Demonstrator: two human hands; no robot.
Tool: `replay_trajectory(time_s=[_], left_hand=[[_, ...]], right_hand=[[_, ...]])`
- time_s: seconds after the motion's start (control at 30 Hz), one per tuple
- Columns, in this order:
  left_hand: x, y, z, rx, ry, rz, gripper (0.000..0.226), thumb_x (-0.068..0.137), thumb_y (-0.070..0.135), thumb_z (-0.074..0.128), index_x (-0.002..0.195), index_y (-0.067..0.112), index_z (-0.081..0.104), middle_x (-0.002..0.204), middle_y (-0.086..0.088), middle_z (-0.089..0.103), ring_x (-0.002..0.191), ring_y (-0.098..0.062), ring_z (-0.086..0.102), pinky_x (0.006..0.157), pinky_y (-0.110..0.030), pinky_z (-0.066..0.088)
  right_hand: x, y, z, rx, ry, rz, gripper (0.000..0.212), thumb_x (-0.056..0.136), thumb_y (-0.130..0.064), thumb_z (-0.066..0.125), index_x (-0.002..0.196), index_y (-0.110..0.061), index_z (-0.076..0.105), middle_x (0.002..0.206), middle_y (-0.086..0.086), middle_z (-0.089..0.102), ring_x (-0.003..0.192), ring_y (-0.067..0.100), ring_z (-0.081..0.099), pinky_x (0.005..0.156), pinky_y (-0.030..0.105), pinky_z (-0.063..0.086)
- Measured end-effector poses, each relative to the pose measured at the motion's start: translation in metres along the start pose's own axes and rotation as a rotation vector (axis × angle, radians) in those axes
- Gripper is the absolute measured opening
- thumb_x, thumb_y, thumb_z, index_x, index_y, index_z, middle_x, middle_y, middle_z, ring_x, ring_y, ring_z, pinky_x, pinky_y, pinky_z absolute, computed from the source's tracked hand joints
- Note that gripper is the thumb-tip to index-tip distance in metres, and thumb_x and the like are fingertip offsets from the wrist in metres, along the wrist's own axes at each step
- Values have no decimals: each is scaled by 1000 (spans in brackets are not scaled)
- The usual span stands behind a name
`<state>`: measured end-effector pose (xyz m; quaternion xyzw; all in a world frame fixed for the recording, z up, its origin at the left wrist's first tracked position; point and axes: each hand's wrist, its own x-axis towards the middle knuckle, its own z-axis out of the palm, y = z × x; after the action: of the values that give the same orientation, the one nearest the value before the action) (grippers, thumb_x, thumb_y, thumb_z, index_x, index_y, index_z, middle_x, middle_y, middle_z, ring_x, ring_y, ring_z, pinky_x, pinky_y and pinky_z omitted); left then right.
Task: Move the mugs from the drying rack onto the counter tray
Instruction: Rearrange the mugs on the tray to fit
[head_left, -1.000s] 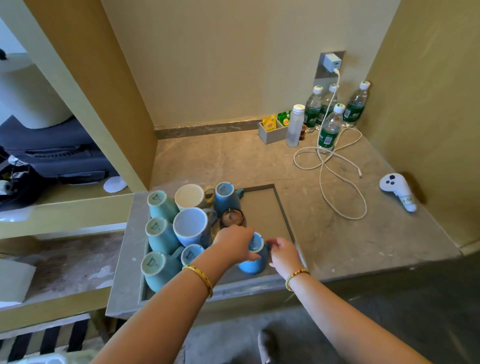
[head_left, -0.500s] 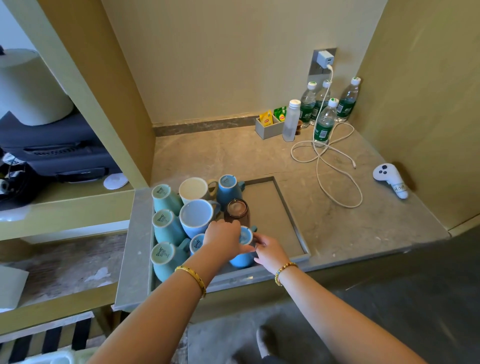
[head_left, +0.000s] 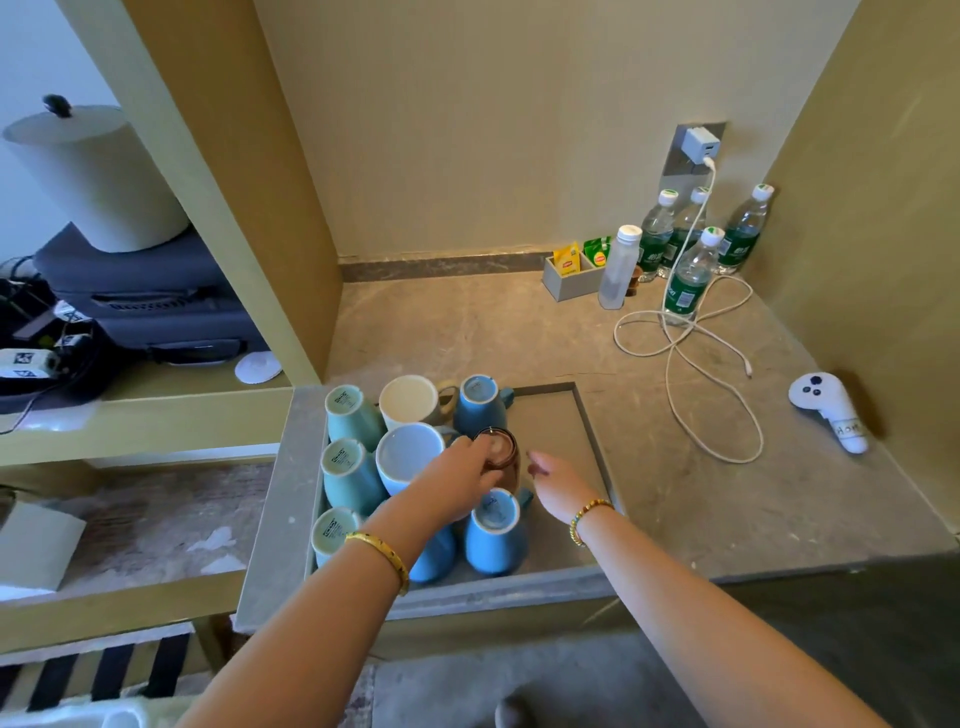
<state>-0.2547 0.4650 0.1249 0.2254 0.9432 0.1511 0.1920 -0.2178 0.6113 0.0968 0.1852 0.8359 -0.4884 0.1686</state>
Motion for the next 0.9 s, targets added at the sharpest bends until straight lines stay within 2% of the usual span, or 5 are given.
replay_trajectory(time_s=[0.2, 0.37, 0.53, 0.77, 0.9], left_hand=[[14, 6, -5, 133, 59, -69, 38, 95, 17, 44, 133, 20, 41, 119, -9, 50, 103, -27, 57, 86, -36, 48], [-5, 16, -8, 49, 19, 7, 51, 83, 39, 61, 124, 19, 38, 121, -5, 48, 105, -26, 55, 79, -34, 44], [-15, 17, -8, 237, -349, 43, 70, 75, 42, 71, 131, 17, 38, 126, -7, 53, 111, -27, 54, 88, -36, 44], [-15, 19, -4, 261, -313, 36, 62, 77, 43, 69, 127, 16, 42, 121, -6, 57, 108, -25, 56, 86, -36, 45], [-18, 17, -13, 187, -351, 13, 71, 76, 49, 69, 129, 15, 37, 123, -8, 55, 108, -26, 55, 87, -36, 44]], right_hand=[[7, -5, 4, -25, -38, -48, 28, 97, -9, 36, 108, -8, 61, 98, 14, 66, 79, 15, 52, 61, 17, 39], [8, -5, 3, -83, -113, -84, 28, 97, -8, 37, 111, -8, 62, 105, 12, 66, 91, 19, 55, 78, 29, 45], [6, -13, 11, 76, -86, -76, 30, 92, 3, 38, 106, -4, 63, 99, 14, 66, 98, 29, 59, 88, 37, 48], [4, -7, 4, 58, -126, -68, 33, 94, 3, 34, 110, 6, 63, 105, 22, 67, 103, 35, 59, 85, 33, 45], [-1, -11, 6, -95, 179, -148, 32, 93, -3, 37, 110, -8, 64, 95, 2, 64, 86, 15, 55, 78, 29, 45]])
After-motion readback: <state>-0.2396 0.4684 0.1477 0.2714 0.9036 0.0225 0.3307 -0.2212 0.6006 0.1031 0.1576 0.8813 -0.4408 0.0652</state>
